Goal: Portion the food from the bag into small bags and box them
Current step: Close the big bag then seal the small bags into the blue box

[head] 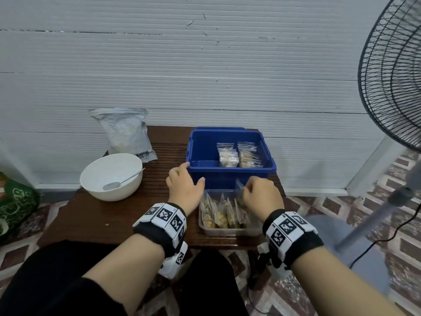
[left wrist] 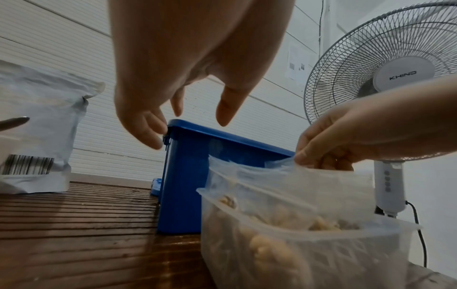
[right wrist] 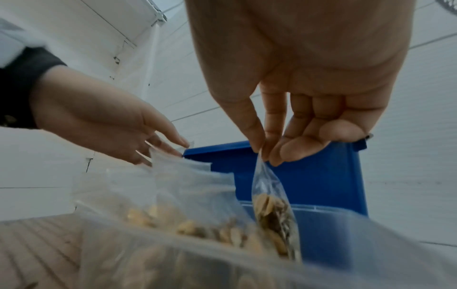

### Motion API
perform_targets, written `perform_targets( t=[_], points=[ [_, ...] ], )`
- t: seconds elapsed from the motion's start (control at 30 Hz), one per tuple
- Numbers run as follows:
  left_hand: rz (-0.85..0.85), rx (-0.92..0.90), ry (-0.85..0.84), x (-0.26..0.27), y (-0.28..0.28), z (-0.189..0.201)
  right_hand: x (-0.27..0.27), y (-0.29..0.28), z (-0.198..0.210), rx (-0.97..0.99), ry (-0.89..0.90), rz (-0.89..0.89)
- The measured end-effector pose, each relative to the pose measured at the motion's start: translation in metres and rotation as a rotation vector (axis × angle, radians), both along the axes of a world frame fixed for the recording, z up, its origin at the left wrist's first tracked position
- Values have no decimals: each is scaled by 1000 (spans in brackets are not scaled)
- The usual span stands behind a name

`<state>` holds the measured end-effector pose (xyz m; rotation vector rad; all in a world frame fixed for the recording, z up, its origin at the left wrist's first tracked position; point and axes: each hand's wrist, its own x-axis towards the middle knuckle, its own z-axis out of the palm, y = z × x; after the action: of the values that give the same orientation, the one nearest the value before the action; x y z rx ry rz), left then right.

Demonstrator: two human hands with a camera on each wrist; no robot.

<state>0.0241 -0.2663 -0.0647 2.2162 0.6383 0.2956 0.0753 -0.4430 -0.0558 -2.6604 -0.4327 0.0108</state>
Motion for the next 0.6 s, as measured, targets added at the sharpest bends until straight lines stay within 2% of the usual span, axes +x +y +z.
perform_targets(
  t=[0.13,0.27,0.37,0.47,0.6],
  points=[
    [18,154,-132,-6,-11,6,0,-2,8,62,-138,41],
    [-234,45,-264,-2,-21,5,0,-2,10,285,-227,109],
    [-296,-82,-308,-1,-29,6,-4,-1,9,468,-186,175],
    [-229,-135,-369,-3,-31,6,-9,-1,4,576,-148,186],
    [-206,-166,-381,-7,-31,4,-16,-3,0,740,15,127]
  ],
)
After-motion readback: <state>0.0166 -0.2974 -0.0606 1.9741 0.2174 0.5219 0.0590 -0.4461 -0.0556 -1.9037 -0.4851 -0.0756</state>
